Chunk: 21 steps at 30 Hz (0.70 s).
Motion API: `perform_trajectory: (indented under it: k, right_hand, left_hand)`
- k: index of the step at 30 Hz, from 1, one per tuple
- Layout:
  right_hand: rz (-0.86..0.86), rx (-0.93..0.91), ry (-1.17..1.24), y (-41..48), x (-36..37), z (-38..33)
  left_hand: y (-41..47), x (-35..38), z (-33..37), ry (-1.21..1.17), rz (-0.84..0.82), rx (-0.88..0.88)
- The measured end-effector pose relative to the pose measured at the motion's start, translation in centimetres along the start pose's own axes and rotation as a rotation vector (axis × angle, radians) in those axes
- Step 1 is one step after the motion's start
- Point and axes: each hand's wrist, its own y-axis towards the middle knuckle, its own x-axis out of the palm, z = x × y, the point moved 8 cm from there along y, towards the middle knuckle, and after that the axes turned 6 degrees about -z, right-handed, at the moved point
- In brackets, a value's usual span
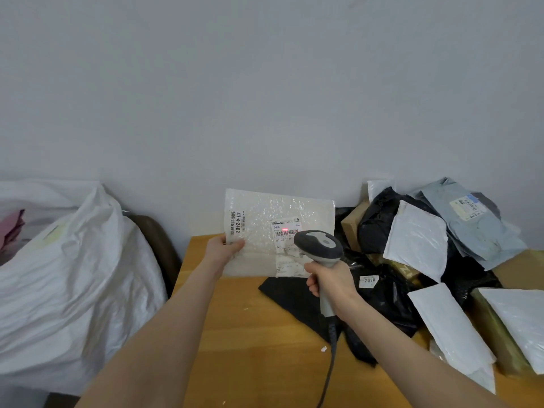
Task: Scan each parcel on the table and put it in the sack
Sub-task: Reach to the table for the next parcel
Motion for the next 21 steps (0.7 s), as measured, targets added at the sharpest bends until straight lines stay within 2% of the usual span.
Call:
perform_trajectory:
  k: [6,11,15,21]
  right_hand:
    - [-0.048,-0.089,0.013,2.2,2.7,-2.9]
    - [-0.109,-0.167,-0.008,3.3,8.1,-5.8]
    - [-0.183,-0.233,-0.059,3.0,13.9,-9.0]
    - [-0.361,-0.264,0.046,1.5,26.2,-12.6]
  left_hand:
    - [-2.7,-4.7,2.5,0.002,0.137,0.043]
    - [-5.7,-11.6,5.6,-0.058,0.274,0.066]
    - [-8.8,-18.5,9.6,-0.116,0.445,0.171]
    - [-13.3,-31.5,13.4,-0.132,0.755,0.31]
